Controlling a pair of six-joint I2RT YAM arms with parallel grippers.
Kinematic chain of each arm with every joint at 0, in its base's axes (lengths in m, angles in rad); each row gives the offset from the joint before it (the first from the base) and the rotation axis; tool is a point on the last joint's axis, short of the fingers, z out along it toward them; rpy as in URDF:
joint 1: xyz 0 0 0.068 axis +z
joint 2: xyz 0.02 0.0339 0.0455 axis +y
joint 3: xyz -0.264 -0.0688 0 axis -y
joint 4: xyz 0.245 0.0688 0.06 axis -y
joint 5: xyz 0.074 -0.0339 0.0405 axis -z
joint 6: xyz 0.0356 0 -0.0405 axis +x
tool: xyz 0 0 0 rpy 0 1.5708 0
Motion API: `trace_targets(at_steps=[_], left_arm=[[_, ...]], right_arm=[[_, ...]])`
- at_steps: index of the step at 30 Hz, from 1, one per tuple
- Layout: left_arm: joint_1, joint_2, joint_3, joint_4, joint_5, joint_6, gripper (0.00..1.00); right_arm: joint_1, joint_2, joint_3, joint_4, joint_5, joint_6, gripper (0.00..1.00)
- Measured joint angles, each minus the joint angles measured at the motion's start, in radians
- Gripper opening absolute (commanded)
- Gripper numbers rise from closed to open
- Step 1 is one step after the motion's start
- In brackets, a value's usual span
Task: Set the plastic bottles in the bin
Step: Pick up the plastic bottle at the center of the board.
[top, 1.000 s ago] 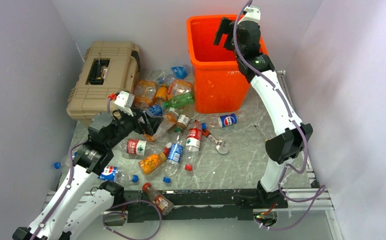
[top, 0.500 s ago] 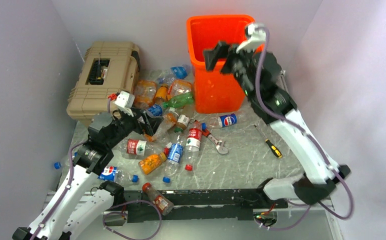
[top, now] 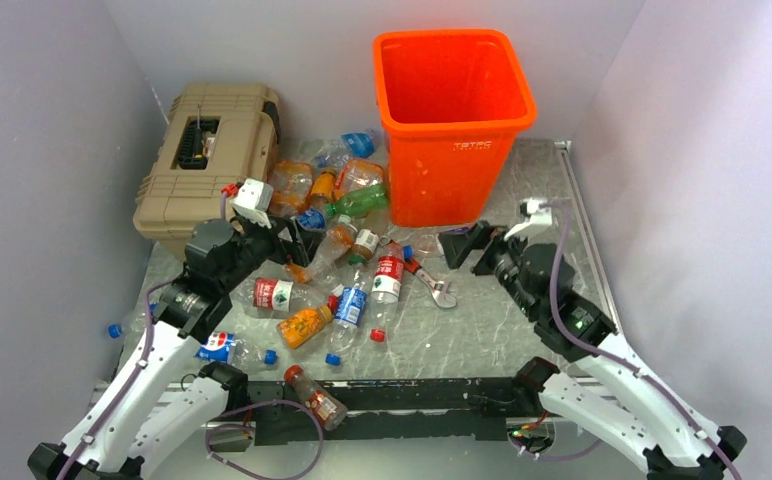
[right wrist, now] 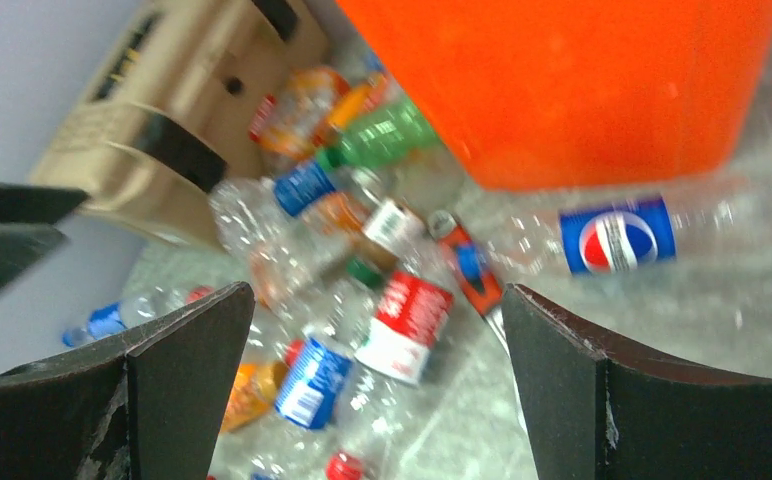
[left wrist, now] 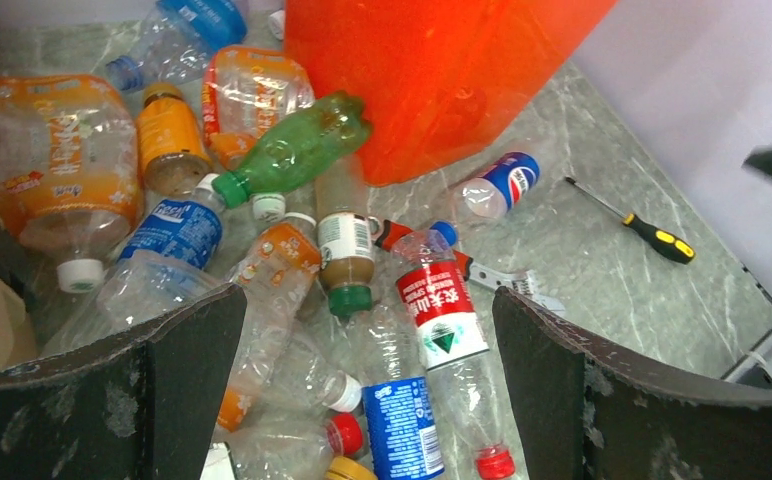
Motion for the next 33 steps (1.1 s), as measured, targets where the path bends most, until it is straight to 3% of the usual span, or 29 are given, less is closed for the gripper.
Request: trace_targets(at_steps=[4,10,15,17,23,28,33], left_arm=[[0.0,0.025,0.001,-0.002,-0.065,-0.021,1.0],[0.0,0.114,0.058,-0.066,-0.126,-0.05,1.0],[-0.002,0.196,0.098,-0.112,-0.059,-0.024,0.94],[-0.017,0.225,0.103,-0.122,-0.017,-0.014,0.96],[-0.207,0.418,0.224,-0.225,0.023,0.007,0.98],[-0.401,0.562,0.337,-0.301,-0.09,-0.002,0.96],[-0.507,0.703,0.406,-0.332,-0.2,-0.049,0.95]], right_arm=[[-0.002,-0.082,-0.176,-0.032,0.027,0.077,1.0],[-0.003,-0.018,-0.262,-0.031,0.03,0.147,1.0],[-0.003,0.068,-0.354,0.013,-0.047,0.185,1.0],[-0.003,0.074,-0.373,0.018,-0.057,0.194,1.0],[-0.003,0.034,-0.377,0.032,-0.044,0.195,1.0],[-0.003,0.002,-0.381,0.031,-0.011,0.196,1.0],[-0.003,-0.035,-0.399,0.018,0.037,0.202,1.0]])
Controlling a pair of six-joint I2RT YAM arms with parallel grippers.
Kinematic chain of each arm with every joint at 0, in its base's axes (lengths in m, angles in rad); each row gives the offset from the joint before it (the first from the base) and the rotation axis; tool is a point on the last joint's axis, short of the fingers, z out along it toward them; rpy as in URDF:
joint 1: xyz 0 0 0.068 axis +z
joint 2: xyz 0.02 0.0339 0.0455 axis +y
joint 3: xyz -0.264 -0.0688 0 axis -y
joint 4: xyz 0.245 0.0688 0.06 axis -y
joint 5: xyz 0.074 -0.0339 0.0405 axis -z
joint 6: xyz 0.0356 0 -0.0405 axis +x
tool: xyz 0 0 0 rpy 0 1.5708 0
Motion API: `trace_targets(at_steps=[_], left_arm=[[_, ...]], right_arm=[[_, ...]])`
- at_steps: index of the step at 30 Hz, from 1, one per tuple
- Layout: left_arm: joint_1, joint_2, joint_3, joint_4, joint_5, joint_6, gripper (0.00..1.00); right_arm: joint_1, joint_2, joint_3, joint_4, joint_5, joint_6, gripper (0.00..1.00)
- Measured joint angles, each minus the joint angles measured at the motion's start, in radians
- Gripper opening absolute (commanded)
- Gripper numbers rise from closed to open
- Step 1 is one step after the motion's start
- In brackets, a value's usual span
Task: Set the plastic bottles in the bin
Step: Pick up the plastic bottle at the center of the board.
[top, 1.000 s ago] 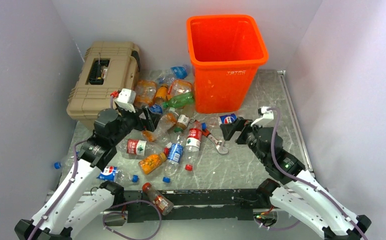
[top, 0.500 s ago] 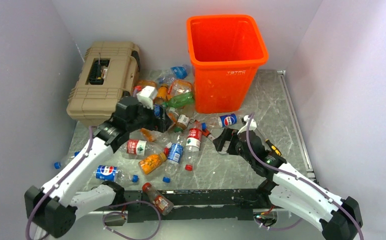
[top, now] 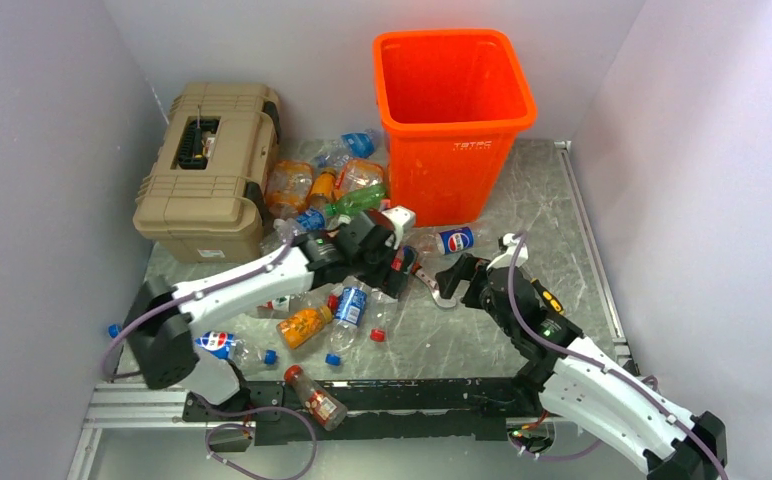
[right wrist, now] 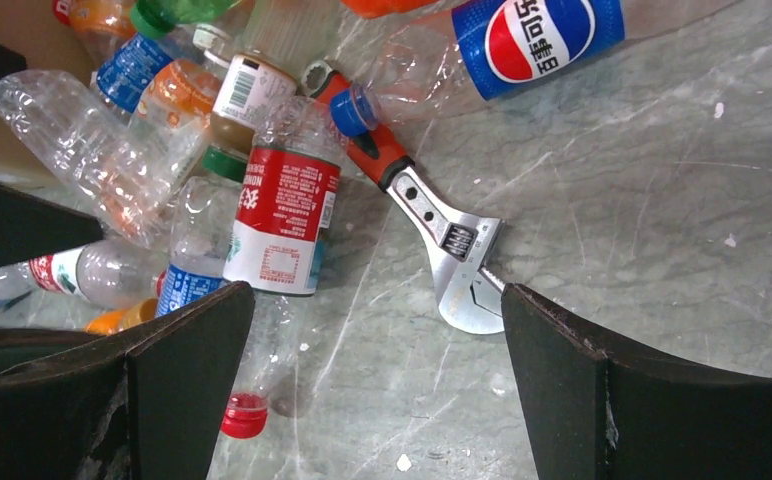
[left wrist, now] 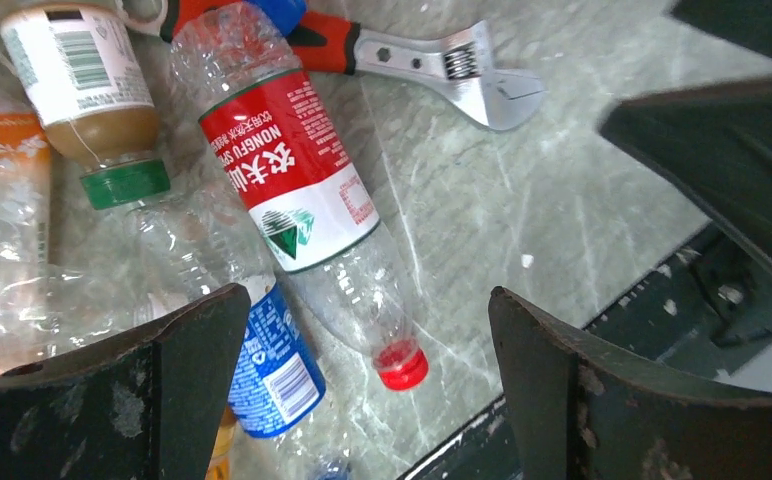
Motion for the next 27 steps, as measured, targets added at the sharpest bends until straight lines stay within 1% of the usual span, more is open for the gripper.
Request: trace_targets(at_steps=[5,11,22,23,25,27], left_arm=[[-0.019,0.203,0.087,-0.041,-0.101,-0.069,0.94],[-0.014,0.371,0.182,-0.101,-0.174,-0.118,0.93],[0.011,0.491,0.24,-0.116,-0.18,-0.145,0.84],[0.011,0.5,0.242,-0.115,-0.179,-0.145,0.82],[0.011,0.514,0.243,-0.116,-0.18,-0.145,0.76],[0.011,0.525,0.243,-0.116,-0.182,-0.146,0.67]], right_arm=[[0.0,-0.052,-0.003,-0.023,0.03,0.001,1.0],[0.0,-0.103,-0.019,-0.058,0.048,0.002,1.0],[0.0,-0.149,-0.034,-0.1,0.053,0.003,0.99],[0.0,-0.15,-0.035,-0.103,0.054,0.003,0.99],[0.0,-0.15,-0.037,-0.105,0.055,0.002,0.99],[0.0,-0.153,-0.041,-0.107,0.055,0.002,0.99]])
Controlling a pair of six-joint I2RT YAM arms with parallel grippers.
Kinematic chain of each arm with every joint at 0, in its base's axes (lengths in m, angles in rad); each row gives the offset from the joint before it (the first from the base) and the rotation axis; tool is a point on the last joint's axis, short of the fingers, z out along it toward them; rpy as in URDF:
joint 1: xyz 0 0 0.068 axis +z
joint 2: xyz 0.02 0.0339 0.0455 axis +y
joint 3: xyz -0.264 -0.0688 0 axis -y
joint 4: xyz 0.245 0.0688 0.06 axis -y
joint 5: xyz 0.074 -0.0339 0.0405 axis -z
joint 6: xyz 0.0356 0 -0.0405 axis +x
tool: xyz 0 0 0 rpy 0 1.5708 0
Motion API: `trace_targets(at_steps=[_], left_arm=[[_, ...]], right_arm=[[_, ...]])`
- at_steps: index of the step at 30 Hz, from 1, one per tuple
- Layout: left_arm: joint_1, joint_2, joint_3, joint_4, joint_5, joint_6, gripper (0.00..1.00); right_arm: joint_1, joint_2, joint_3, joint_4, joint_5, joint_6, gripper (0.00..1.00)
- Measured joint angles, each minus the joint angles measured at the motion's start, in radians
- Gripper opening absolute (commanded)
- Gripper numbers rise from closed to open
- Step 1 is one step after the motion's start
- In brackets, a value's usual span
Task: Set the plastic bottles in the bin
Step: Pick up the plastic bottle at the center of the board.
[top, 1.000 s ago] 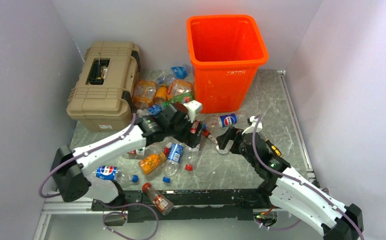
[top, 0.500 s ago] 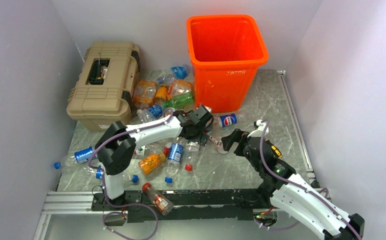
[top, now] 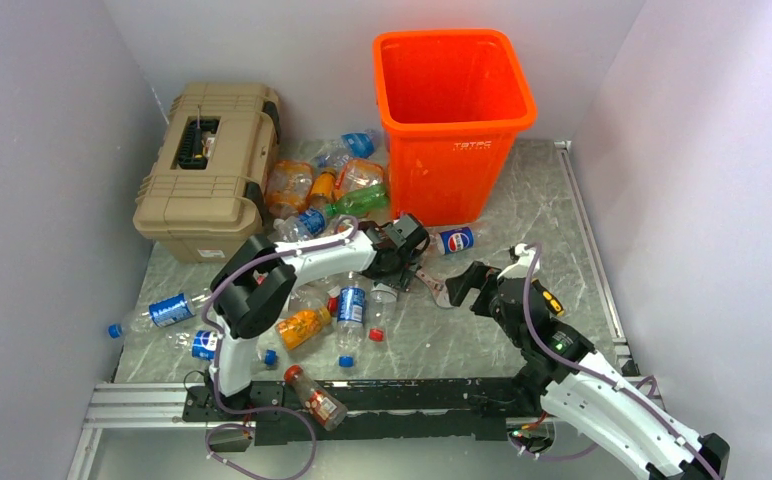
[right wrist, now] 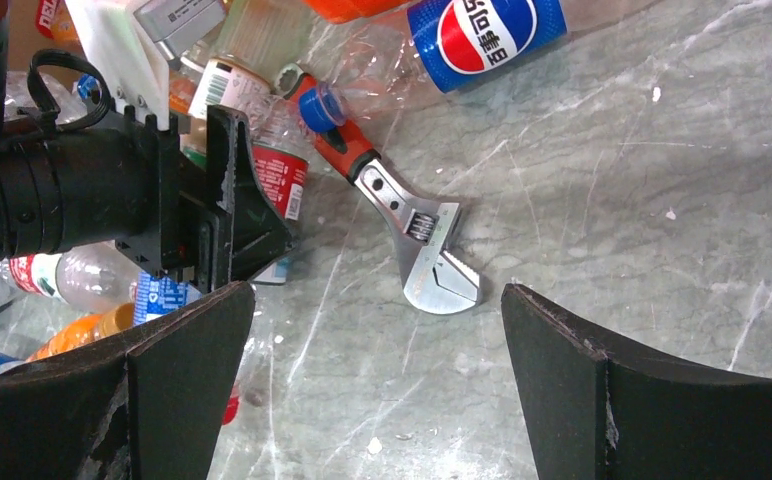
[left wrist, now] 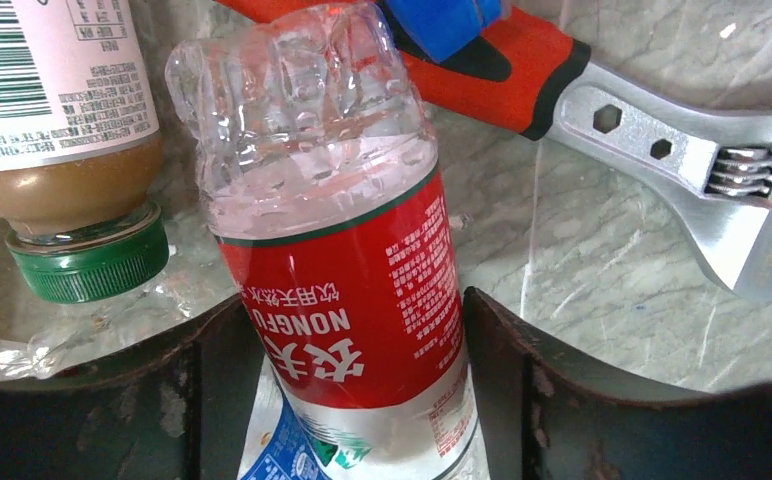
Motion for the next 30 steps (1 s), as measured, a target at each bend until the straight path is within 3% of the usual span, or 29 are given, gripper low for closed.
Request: trace_targets(at_steps=[6,14,18,23,26,30], left_arm=[[0.0,0.005,0.002,0.008,-0.011,0.0,0.46],[-0.011,-0.109,-0.041,0.01,-0.021,0.003,0.42],[-0.026,-0.354,-0.095,0.022,-0.026,0.035,0.46],[-0.017,-0.816,-0.263,0.245,-0.037,0.16,0.52],[0.05,-1.049,-0.379,0.393,0.035,0.227,0.5],[0.163,-1.187,-0.455,0.545,0.197,0.272,0.48]], right_arm=[[0.0,-0.012,-0.001,-0.006,0.0,-0.002,0.99],[0.0,-0.039,0.007,-0.028,-0.01,-0.044,0.99],[0.0,-0.046,0.047,-0.034,-0.058,-0.1,0.99],[0.0,-0.069,0.078,0.038,-0.196,-0.154,0.99],[0.0,-0.068,0.073,0.147,-0.335,-0.168,0.98],[0.0,0.015,0.066,0.315,-0.507,-0.166,0.94]])
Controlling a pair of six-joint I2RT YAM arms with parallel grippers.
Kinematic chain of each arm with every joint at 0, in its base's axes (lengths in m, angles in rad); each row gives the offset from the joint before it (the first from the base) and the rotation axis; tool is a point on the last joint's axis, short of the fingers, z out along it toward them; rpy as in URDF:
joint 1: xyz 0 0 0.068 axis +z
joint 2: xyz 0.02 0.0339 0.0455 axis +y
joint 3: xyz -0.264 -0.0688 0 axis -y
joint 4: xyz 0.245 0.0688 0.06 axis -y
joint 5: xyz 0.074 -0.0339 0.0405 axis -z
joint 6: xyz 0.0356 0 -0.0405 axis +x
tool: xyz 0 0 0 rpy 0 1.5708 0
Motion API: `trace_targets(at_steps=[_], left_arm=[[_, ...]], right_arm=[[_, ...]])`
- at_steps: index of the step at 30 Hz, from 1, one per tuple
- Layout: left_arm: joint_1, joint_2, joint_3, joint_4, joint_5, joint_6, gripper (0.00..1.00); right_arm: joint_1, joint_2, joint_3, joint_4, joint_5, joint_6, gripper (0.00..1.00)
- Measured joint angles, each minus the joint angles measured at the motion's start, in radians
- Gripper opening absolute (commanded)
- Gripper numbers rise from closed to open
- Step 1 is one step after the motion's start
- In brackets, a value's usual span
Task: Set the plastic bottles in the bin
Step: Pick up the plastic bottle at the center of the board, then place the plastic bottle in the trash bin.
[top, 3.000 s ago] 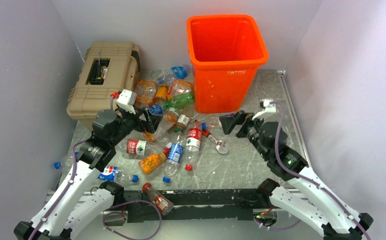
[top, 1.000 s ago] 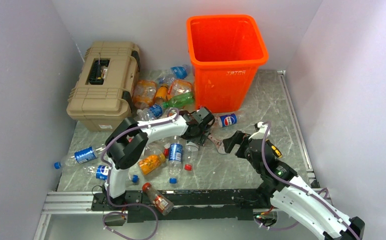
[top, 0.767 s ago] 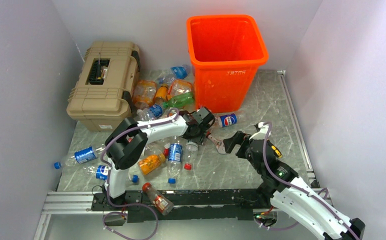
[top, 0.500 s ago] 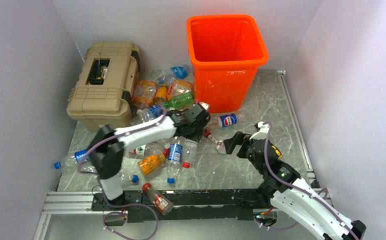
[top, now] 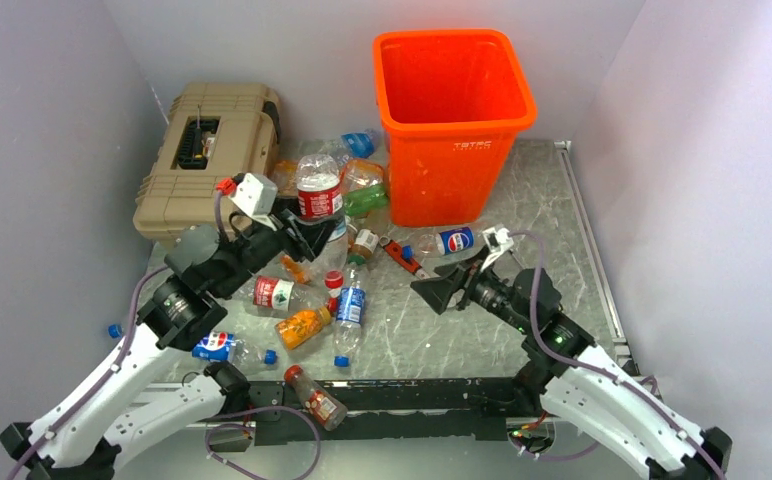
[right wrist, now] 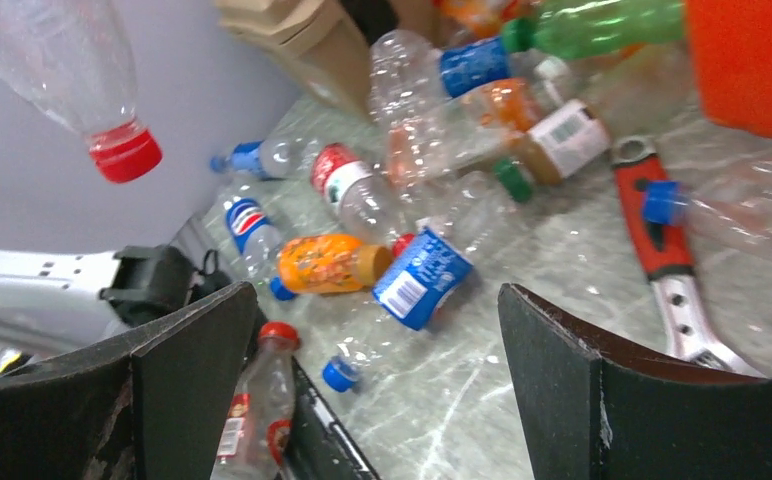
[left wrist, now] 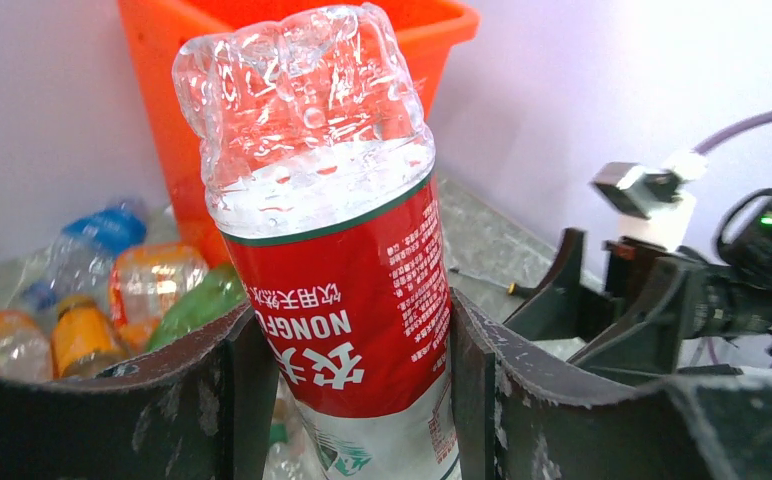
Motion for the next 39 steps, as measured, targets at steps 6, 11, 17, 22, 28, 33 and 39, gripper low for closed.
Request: trace_targets(at_steps=[6,11,17,22,28,33,39], left_arm=[[0.168,-0.011,-0.035,0.141,0.303,-0.038,0.47],[0.194,0.016,-0.077,0.295,0.475,-0.166,0.48],[0.194,0.024,-0.111,0.405,0.552,-0.299,0.48],[0.194,0.021,-0.121,0.48,0.57,-0.365,0.47],[0.195,0.021,-0.14,0.546,0.57,-0.414,0.46],[0.195,0.024,-0.153,0.591,0.569,-0.439,0.45],[0.195,0.041,-0.159,0.628,0.57,-0.449,0.45]], right_arm=[[0.076,0.181,0.0,0.18,-0.069,0.018,0.94],[0.231,0.265,0.048,0.285,-0.043,-0.018,0.98],[0.335,0.333,0.135,0.406,-0.024,-0.059,0.95],[0.356,0.401,0.177,0.491,-0.01,-0.056,0.93],[0.377,0.463,0.22,0.525,-0.009,-0.053,0.87],[0.389,0.489,0.245,0.549,-0.011,-0.053,0.78],[0.399,0.523,0.271,0.555,-0.025,-0.053,0.64]])
